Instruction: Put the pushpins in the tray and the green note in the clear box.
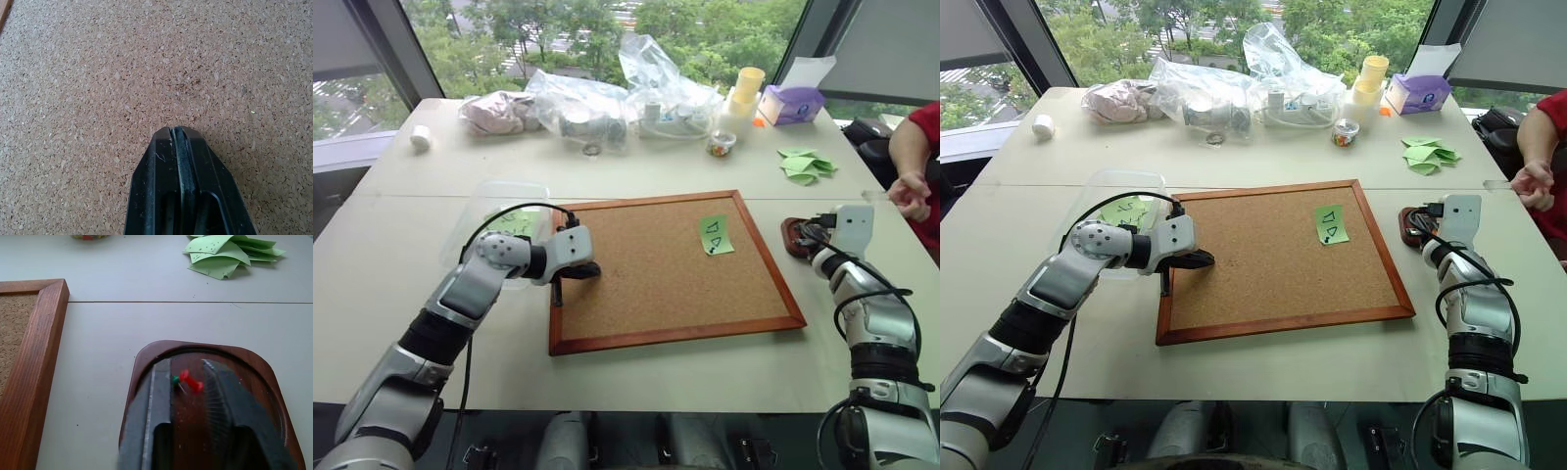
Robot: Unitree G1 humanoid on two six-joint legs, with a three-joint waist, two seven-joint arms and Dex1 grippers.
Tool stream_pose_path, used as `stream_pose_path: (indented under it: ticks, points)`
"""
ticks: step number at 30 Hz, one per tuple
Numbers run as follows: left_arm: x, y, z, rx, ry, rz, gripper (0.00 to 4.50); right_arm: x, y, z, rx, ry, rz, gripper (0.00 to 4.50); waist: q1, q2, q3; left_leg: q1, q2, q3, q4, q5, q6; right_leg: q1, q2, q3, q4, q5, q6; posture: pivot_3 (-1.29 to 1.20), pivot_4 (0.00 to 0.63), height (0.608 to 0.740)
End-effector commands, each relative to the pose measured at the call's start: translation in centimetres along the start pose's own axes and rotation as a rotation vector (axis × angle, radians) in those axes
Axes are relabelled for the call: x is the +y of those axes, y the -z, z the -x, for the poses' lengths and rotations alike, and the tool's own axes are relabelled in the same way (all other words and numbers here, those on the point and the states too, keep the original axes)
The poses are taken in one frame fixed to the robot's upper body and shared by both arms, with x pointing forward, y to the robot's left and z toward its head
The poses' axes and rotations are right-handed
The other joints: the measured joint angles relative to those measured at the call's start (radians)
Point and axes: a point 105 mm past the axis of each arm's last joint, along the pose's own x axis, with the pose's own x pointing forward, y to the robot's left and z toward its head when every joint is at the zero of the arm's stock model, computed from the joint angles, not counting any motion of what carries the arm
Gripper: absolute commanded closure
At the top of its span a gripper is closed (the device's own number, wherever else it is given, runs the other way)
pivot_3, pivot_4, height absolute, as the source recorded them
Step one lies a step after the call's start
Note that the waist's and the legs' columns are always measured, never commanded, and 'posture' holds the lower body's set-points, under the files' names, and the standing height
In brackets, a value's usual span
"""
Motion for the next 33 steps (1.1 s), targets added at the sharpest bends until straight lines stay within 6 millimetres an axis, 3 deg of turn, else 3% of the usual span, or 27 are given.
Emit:
stream_pose_path:
  ticks: [1,4,10,13,14,16,19,25,33]
  points:
    - [0.0,0.3,0.0,0.021,-0.005,-0.006,4.5,-0.9,-1.5,0.2,-0.059,0.03,0.003,1.51,0.0,0.0,0.0,0.0,0.0,0.0,0.0,0.0,0.0,0.0,0.0,0.0,0.0,0.0,0.0,0.0,0.15,0.735]
    - [-0.1,0.3,-0.1,0.019,-0.003,-0.006,4.5,-1.0,-1.6,0.3,-0.064,0.036,0.002,0.07,0.0,0.0,0.0,0.0,0.0,0.0,0.0,0.0,0.0,0.0,0.0,0.0,0.0,0.0,0.0,0.0,0.15,0.735]
    - [-0.1,0.3,-0.1,0.019,0.0,-0.006,4.5,-1.5,-2.1,0.5,-0.087,0.046,-0.013,0.07,0.0,0.0,0.0,0.0,0.0,0.0,0.0,0.0,0.0,0.0,0.0,0.0,0.0,0.0,0.0,0.0,0.15,0.735]
    - [-0.1,0.3,-0.1,0.019,0.0,-0.005,4.5,-0.9,-3.7,0.9,-0.158,0.009,-0.05,0.07,0.0,0.0,0.0,0.0,0.0,0.0,0.0,0.0,0.0,0.0,0.0,0.0,0.0,0.0,0.0,0.0,0.15,0.735]
    - [-0.1,0.3,-0.1,0.019,0.0,-0.005,4.5,0.0,-4.4,1.1,-0.187,-0.04,-0.057,0.07,0.0,0.0,0.0,0.0,0.0,0.0,0.0,0.0,0.0,0.0,0.0,0.0,0.0,0.0,0.0,0.0,0.15,0.735]
    - [-0.1,0.3,0.0,0.021,0.001,-0.005,4.5,4.5,-5.3,2.2,-0.199,-0.278,-0.003,0.07,0.0,0.001,0.0,0.0,0.0,0.0,0.0,0.0,0.0,0.0,0.0,0.0,0.0,0.0,0.0,0.0,0.15,0.735]
    - [-0.1,0.4,-0.1,0.023,-0.001,-0.005,4.5,9.8,-3.5,4.4,-0.121,-0.555,0.117,0.07,0.0,0.001,-0.001,0.001,0.001,-0.001,0.0,0.0,0.0,0.001,0.001,0.0,0.0,0.0,0.0,0.0,0.15,0.735]
    - [-0.2,0.2,-0.2,0.018,0.001,-0.004,4.5,13.2,-1.7,5.8,-0.064,-0.695,0.108,0.07,0.004,0.001,-0.001,0.001,0.0,0.0,0.0,-0.001,0.001,0.002,0.0,0.0,0.0,0.0,0.0,0.0,0.15,0.735]
    - [-0.3,0.2,-0.2,0.018,-0.003,0.0,4.5,13.9,-0.8,5.6,-0.038,-0.708,0.099,0.07,0.004,0.001,-0.001,0.001,0.0,0.0,0.0,0.0,0.001,0.002,0.0,0.0,0.0,0.0,0.0,0.0,0.15,0.735]
